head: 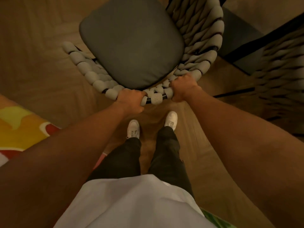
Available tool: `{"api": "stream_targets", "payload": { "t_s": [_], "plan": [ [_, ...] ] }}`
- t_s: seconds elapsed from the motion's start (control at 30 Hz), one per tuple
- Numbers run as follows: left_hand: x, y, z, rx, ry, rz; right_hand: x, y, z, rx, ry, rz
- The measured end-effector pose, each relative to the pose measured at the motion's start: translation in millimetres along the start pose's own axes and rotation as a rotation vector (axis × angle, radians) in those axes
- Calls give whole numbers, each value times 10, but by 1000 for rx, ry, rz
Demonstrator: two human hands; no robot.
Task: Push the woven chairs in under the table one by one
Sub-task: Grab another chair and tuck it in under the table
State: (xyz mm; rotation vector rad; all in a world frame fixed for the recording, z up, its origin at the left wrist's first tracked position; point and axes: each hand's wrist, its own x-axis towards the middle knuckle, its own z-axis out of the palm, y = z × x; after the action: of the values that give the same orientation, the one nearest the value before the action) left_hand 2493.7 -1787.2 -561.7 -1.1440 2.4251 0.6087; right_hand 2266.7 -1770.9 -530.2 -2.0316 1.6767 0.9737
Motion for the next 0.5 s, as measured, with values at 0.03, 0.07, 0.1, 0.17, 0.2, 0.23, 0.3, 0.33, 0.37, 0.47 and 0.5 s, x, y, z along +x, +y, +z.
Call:
{"api": "stream_targets", "payload": {
  "t_s": [0.03, 0.07, 0.1, 0.17, 0.2, 0.23, 0.3, 0.33, 0.37, 0.47, 0.5],
  "plan": [
    [-57, -4, 16, 29, -20, 11, -82, -79, 42, 20, -6, 18],
    [-111, -16, 28, 56, -38, 26, -174, -159, 81, 44, -12, 39],
    [-162, -19, 40, 84, -55, 44, -261, -242, 130, 73, -23, 61],
    [-268, 6, 51, 145, -85, 85, -421, -393, 236, 147, -46, 99],
    [-305, 26, 65, 180, -99, 108, -492, -467, 283, 183, -56, 119],
    [-328, 45, 66, 218, -110, 129, -558, -535, 331, 216, -66, 143],
    [-347, 78, 51, 284, -160, 163, -666, -664, 420, 276, -88, 192],
    [-341, 94, 50, 298, -196, 182, -712, -722, 469, 302, -97, 214],
    [-335, 114, 49, 295, -243, 199, -756, -779, 521, 327, -104, 233],
    [-308, 227, 90, 211, -396, 255, -916, -938, 673, 388, -107, 278],
    [-309, 290, 122, 193, -429, 277, -973, -989, 714, 400, -111, 278]
  ]
}}
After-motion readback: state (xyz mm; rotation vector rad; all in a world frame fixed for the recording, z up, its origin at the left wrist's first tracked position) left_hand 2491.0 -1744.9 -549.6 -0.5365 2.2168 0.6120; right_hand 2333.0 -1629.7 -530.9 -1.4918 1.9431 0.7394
